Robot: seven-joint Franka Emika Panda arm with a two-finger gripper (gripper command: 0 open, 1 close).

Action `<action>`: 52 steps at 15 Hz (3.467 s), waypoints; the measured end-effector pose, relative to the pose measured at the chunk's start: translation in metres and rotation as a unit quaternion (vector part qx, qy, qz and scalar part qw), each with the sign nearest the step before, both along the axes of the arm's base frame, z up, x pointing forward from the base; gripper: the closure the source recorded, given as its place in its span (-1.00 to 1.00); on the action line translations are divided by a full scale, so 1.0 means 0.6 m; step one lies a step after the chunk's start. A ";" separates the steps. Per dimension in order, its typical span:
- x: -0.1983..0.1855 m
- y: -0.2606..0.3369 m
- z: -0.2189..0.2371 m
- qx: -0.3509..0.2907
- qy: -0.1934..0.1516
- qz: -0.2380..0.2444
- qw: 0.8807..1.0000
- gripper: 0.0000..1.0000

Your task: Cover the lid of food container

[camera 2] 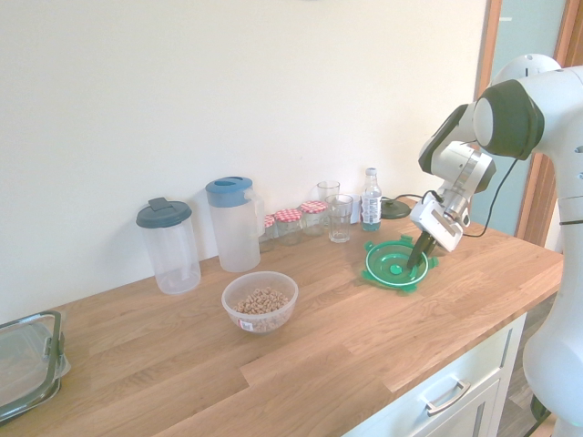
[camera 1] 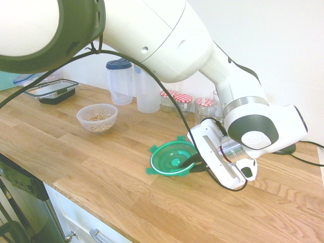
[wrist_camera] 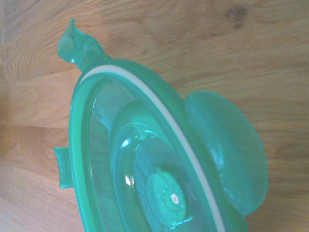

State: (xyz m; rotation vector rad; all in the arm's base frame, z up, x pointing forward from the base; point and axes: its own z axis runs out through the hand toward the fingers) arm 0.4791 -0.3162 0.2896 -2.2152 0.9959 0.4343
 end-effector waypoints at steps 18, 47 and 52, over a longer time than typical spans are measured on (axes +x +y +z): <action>-0.001 0.284 0.386 -0.434 -0.013 0.041 0.900 1.00; 0.022 1.041 0.222 -0.867 -0.019 -0.068 0.493 1.00; 0.024 1.105 0.186 -0.877 -0.014 -0.079 0.473 1.00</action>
